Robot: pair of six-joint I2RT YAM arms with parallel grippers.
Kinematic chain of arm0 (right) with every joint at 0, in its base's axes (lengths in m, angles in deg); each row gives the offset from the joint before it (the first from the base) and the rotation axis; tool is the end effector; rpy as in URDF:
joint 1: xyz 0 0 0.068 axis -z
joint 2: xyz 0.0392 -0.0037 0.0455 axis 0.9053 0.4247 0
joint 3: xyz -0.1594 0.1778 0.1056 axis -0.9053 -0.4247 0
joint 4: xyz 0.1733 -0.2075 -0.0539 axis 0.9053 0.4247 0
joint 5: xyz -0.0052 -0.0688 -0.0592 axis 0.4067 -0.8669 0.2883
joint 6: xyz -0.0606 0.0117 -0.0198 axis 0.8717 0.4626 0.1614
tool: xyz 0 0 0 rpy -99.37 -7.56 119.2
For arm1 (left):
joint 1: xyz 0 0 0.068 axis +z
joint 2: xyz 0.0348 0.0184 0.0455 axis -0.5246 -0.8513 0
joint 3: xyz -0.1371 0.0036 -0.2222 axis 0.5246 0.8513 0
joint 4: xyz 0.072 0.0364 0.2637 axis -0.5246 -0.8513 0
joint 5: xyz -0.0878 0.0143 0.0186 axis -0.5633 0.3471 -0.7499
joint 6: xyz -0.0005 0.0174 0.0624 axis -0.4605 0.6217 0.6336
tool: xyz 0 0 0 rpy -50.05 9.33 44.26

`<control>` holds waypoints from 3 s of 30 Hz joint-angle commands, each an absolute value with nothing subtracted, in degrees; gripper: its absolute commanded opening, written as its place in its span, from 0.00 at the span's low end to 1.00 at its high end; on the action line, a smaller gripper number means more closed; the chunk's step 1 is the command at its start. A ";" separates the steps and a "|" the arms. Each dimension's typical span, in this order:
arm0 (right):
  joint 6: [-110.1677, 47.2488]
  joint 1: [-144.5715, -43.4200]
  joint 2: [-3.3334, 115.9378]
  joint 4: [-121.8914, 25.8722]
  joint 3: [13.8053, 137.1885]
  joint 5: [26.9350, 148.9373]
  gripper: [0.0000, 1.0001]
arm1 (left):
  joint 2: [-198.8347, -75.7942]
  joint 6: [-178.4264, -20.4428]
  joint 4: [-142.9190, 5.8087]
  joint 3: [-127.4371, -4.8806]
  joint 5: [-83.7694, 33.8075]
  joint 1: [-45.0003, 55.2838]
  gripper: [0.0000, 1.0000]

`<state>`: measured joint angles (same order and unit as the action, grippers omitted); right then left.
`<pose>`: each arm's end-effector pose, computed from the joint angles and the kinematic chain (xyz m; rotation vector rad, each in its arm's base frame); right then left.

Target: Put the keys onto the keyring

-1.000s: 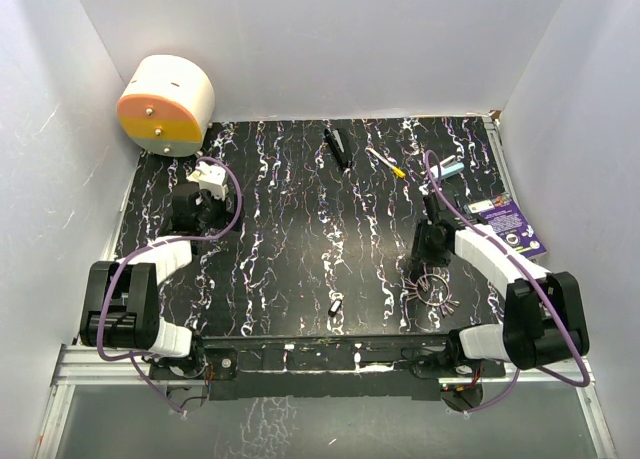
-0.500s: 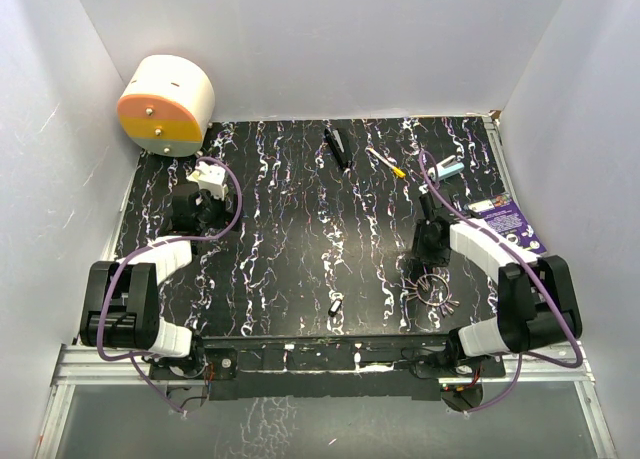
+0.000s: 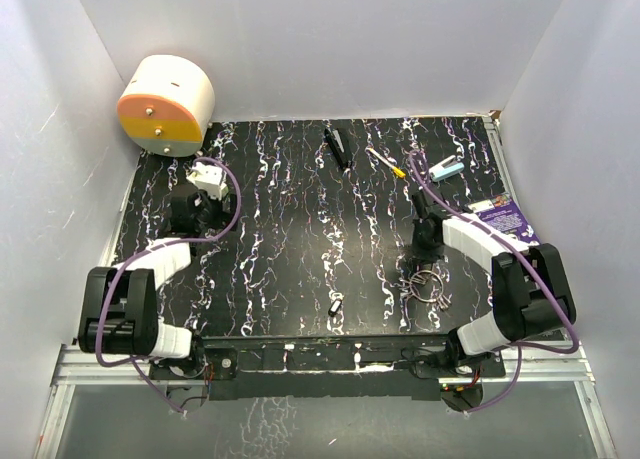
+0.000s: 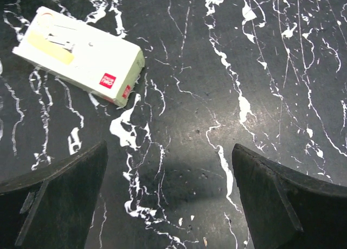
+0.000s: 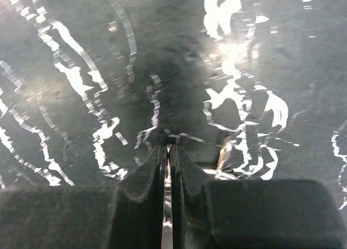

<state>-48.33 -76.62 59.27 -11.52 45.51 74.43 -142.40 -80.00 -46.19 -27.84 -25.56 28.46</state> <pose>0.2617 0.0491 0.1291 0.3168 2.8518 -0.0289 0.3145 -0.0253 0.1671 0.2886 1.9327 -0.0973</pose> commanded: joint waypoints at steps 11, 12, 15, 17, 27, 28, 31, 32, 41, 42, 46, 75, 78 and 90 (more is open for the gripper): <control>-54.22 -107.23 69.95 -11.86 79.04 75.57 0.08 | -133.14 -74.58 -56.57 -37.34 -12.98 39.93 0.97; -53.54 -108.52 72.39 -12.51 82.67 75.87 0.08 | -132.93 -74.56 -57.47 -38.82 -14.28 41.53 0.97; -50.38 -111.81 81.18 -13.91 93.96 78.69 0.08 | -132.30 -74.22 -60.28 -43.94 -16.97 45.32 0.97; -49.14 -113.28 85.85 -16.65 99.22 81.57 0.08 | -131.78 -73.44 -62.15 -46.94 -17.97 46.62 0.97; -40.92 -113.74 91.31 -38.96 87.79 93.89 0.08 | -128.58 -68.79 -65.08 -46.31 -23.46 47.07 0.97; -39.64 -113.66 91.53 -38.90 87.31 94.66 0.08 | -128.61 -69.05 -65.49 -46.35 -23.63 47.05 0.97; -37.05 -113.08 90.87 -38.16 85.36 95.32 0.08 | -128.50 -69.78 -66.23 -46.51 -25.03 47.02 0.97; -36.31 -112.52 90.03 -38.21 84.12 95.40 0.08 | -128.38 -69.90 -66.32 -46.59 -25.68 47.02 0.97; -29.33 -100.61 80.85 -43.11 72.41 99.87 0.08 | -128.51 -70.83 -66.41 -46.32 -30.78 47.10 0.97; -28.21 -98.64 80.45 -43.07 72.29 100.27 0.08 | -128.59 -70.93 -66.32 -46.15 -31.17 47.03 0.97; -24.36 -90.96 79.41 -43.38 73.95 98.13 0.28 | -128.65 -71.62 -66.34 -45.55 -32.70 46.98 0.97; -38.90 -99.34 90.71 -37.23 82.98 73.39 0.58 | -129.84 -72.74 -67.06 -42.38 -40.45 47.01 0.97; -38.84 -99.34 93.36 -36.34 85.74 73.91 0.59 | -129.87 -72.52 -67.14 -42.28 -40.50 46.96 0.97; -37.69 -102.55 91.33 -32.14 80.32 82.72 0.57 | -130.05 -72.41 -66.39 -41.17 -40.53 47.01 0.97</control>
